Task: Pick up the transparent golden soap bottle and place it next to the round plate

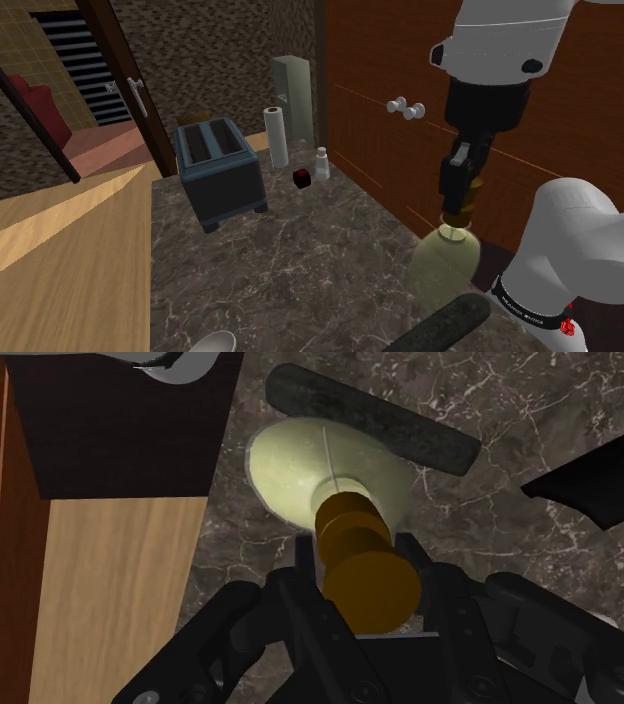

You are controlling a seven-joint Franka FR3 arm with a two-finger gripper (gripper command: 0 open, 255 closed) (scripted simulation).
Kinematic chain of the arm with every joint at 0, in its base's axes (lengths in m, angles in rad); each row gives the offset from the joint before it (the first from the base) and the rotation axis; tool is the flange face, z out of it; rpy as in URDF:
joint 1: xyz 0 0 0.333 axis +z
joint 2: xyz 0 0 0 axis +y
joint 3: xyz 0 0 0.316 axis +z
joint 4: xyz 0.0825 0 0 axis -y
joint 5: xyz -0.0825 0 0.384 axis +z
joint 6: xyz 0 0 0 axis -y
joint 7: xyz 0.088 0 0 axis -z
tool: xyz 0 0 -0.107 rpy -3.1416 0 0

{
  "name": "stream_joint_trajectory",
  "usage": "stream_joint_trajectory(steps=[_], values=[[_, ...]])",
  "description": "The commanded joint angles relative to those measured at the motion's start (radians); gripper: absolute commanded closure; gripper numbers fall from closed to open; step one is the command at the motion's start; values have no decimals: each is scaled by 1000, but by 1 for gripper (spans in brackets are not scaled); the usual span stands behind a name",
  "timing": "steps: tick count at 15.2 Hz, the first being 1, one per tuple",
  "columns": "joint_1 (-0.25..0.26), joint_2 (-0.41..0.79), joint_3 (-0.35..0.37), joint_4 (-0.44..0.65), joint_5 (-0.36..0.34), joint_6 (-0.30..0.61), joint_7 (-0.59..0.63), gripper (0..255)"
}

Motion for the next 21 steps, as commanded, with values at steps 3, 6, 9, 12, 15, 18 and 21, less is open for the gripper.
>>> stream_joint_trajectory(steps=[3,6,9,12,15,18,21], values=[[5,-19,10,-60,9,38,-4,255],[5,-19,9,-60,9,38,-4,255],[5,-19,9,-60,9,38,-4,255],[5,-19,9,-60,9,38,-4,0],[5,-19,9,-60,9,38,-4,0],[1,-4,3,-19,2,12,-2,0],[-9,45,-12,102,-15,-61,6,0]])
